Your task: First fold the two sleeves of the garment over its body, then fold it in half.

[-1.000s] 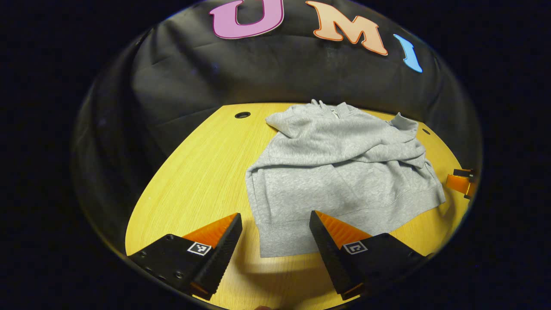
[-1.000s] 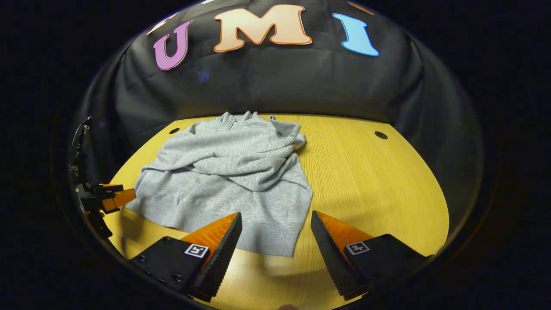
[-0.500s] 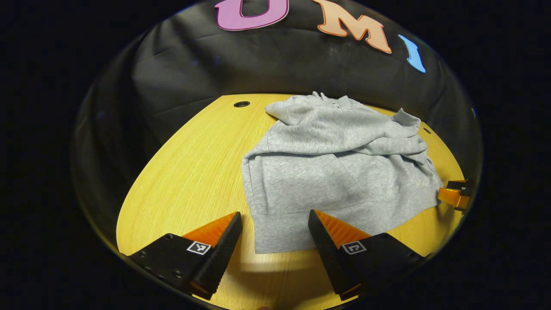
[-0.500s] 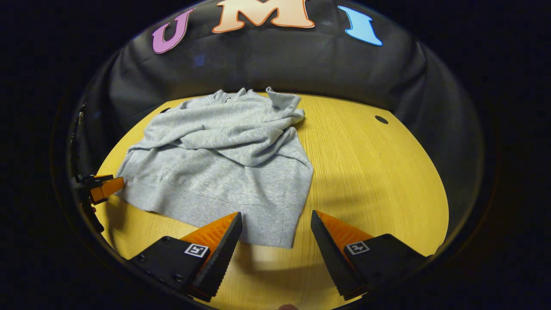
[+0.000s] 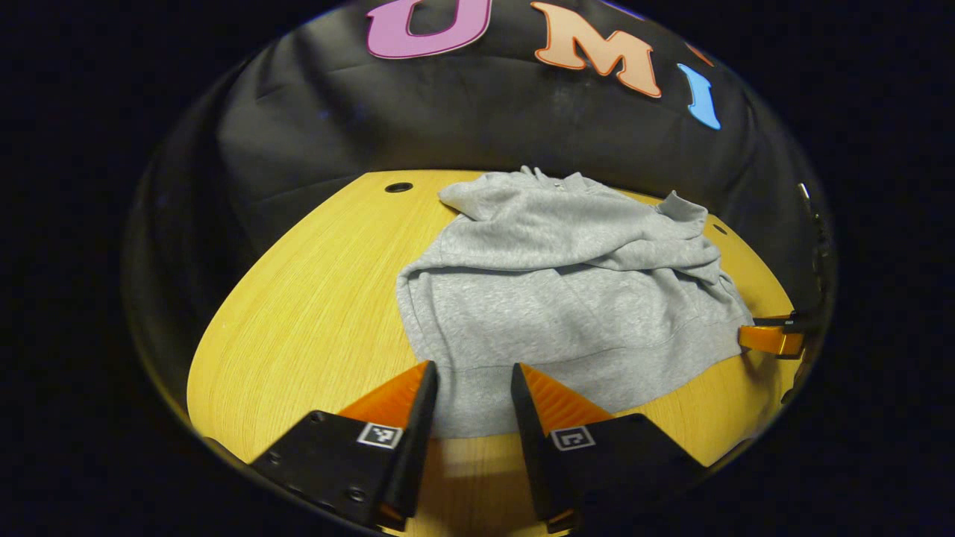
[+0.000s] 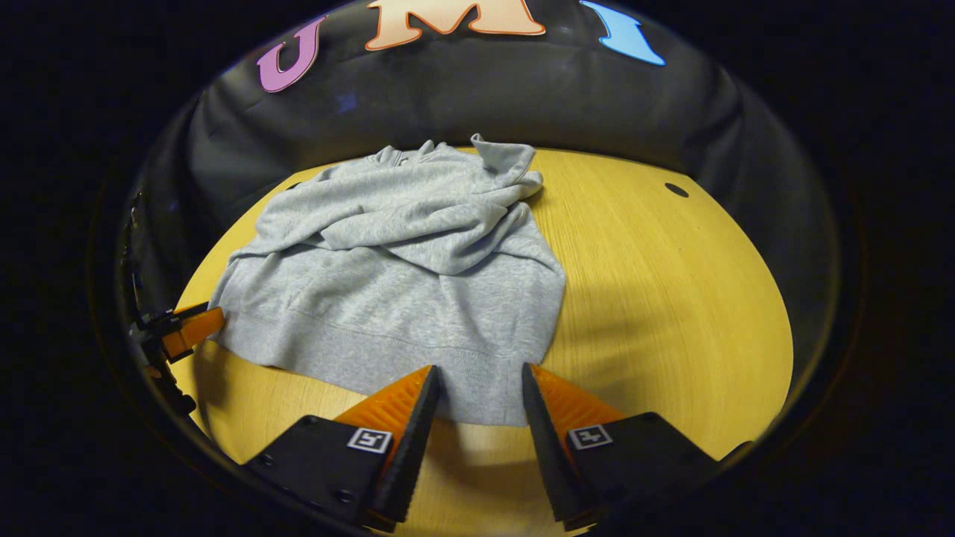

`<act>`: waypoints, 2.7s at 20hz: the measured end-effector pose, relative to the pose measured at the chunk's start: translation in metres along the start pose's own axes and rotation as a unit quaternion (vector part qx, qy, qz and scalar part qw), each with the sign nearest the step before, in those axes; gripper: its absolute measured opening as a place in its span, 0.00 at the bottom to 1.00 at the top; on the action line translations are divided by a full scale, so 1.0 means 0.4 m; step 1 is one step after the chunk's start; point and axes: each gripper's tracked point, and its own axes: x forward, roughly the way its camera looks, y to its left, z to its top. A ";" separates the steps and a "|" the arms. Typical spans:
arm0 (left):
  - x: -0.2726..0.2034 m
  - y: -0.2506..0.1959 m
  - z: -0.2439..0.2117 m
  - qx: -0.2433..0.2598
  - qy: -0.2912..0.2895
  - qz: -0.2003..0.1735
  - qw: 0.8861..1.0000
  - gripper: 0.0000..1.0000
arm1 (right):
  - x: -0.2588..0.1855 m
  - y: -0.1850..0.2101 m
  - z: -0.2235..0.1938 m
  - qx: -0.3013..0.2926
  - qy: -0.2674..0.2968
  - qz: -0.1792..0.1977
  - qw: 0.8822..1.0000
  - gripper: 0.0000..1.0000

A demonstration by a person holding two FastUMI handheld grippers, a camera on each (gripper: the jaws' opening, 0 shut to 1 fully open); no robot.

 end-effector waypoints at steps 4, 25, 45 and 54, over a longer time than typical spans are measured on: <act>0.003 -0.028 0.010 -0.011 -0.009 -0.027 1.000 0.24 | 0.003 0.022 0.004 0.029 -0.004 0.025 0.999 0.30; -0.019 -0.022 0.033 -0.064 0.110 -0.066 0.990 0.00 | -0.064 0.024 0.087 0.032 0.066 0.077 0.994 0.03; -0.007 -0.006 0.330 -0.090 0.058 -0.100 0.989 0.00 | -0.107 0.098 0.386 0.200 0.027 0.178 0.963 0.03; 0.116 0.029 0.427 -0.172 0.097 -0.132 0.971 0.00 | -0.008 0.079 0.494 0.336 0.069 0.202 0.917 0.03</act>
